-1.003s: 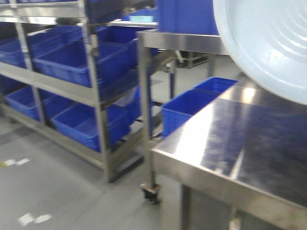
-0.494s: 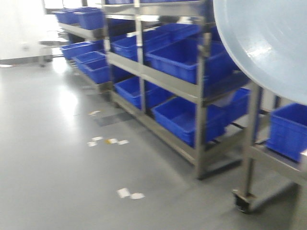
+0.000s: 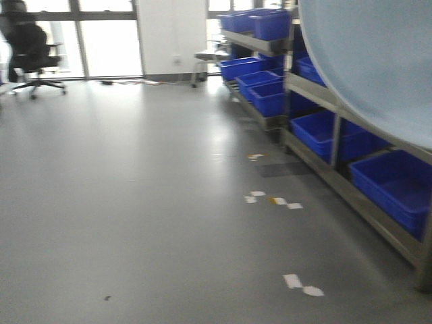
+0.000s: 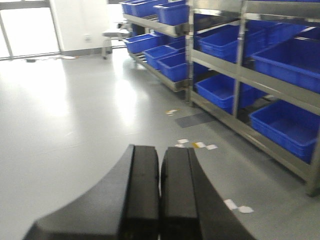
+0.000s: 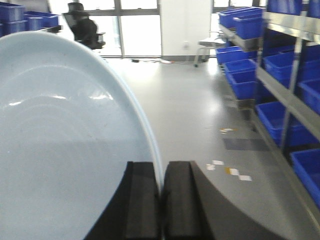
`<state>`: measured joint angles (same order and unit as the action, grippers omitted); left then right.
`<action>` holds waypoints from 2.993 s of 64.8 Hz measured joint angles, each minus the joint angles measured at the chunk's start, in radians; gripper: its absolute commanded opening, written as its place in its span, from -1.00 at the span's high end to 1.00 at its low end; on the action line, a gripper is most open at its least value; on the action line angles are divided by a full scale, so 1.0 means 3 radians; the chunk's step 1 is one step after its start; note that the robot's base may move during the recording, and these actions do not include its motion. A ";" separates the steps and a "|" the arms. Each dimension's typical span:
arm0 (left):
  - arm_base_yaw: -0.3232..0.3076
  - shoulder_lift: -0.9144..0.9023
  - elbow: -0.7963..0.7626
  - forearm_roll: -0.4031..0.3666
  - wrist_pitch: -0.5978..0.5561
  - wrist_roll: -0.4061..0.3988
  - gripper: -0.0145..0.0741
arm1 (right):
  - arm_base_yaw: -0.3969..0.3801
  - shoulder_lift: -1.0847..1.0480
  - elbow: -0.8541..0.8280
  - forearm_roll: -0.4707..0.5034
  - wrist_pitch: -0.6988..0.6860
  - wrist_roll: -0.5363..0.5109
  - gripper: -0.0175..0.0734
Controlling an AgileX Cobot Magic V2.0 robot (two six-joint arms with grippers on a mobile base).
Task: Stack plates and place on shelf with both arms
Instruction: 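Hold the plates in the right gripper while driving to the bin shelf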
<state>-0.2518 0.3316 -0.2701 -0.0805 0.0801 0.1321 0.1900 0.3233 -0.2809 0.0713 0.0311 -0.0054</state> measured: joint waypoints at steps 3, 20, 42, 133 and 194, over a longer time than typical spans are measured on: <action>0.0000 0.0000 0.0000 0.0000 0.0000 0.0000 0.49 | 0.0000 0.0000 0.0000 0.0000 0.0000 0.0018 0.51; 0.0000 0.0000 0.0000 0.0000 0.0000 0.0000 0.49 | 0.0000 0.0000 0.0000 0.0000 0.0000 0.0000 0.51; 0.0000 0.0000 0.0000 0.0000 0.0000 0.0000 0.49 | 0.0000 0.0000 0.0000 0.0000 0.0000 0.0018 0.51; 0.0000 0.0000 0.0000 0.0000 0.0000 0.0000 0.49 | 0.0000 -0.0002 0.0000 0.0000 0.0005 0.0000 0.51; 0.0000 0.0000 0.0000 0.0000 0.0000 0.0000 0.49 | 0.0000 -0.0002 0.0000 0.0000 0.0005 0.0018 0.51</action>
<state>-0.2518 0.3316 -0.2701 -0.0805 0.0801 0.1321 0.1900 0.3227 -0.2809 0.0713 0.0325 0.0000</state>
